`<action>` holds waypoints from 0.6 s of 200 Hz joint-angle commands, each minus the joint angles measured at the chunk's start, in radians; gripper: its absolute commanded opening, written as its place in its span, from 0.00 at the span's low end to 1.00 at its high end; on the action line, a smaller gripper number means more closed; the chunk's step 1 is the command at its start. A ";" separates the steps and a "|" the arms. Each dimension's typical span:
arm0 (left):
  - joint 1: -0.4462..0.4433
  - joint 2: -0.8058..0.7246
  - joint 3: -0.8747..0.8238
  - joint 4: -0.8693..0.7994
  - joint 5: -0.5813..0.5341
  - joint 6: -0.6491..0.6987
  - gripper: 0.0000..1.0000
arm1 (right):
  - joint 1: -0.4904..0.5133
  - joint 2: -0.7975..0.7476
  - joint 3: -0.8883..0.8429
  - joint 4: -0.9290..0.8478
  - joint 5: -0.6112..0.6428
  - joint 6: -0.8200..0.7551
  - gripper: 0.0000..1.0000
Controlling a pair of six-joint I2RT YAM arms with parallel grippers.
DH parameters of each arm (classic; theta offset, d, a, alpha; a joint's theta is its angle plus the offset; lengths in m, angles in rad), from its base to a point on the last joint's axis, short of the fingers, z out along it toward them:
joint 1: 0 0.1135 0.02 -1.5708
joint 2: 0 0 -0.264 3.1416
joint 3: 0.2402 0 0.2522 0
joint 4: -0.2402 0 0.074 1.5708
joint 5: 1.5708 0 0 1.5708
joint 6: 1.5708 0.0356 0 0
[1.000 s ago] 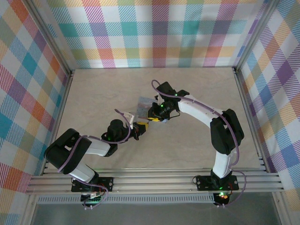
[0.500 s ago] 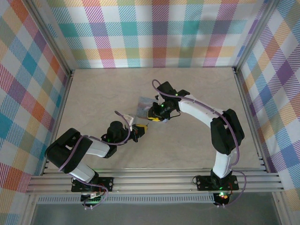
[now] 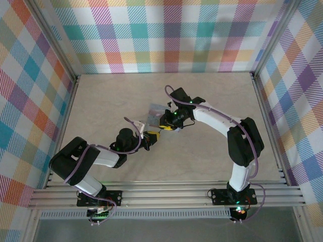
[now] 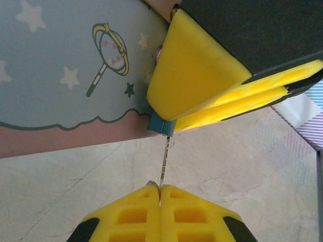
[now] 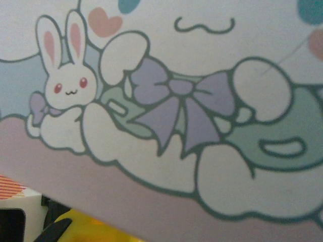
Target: Unlock the padlock with the key
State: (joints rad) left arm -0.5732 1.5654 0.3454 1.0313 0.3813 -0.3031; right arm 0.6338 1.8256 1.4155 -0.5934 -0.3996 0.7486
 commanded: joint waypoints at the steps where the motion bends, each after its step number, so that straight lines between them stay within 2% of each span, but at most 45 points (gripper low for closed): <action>1: 0.010 0.018 0.023 0.060 -0.002 -0.011 0.00 | -0.006 -0.046 -0.009 0.036 -0.041 0.006 0.00; 120: 0.013 0.026 0.021 0.101 -0.016 -0.022 0.00 | -0.005 -0.048 -0.030 0.038 -0.059 0.005 0.00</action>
State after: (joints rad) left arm -0.5732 1.5829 0.3508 1.0531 0.3656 -0.3218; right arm 0.6319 1.8210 1.3960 -0.5690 -0.4110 0.7486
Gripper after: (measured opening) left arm 0.041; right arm 0.231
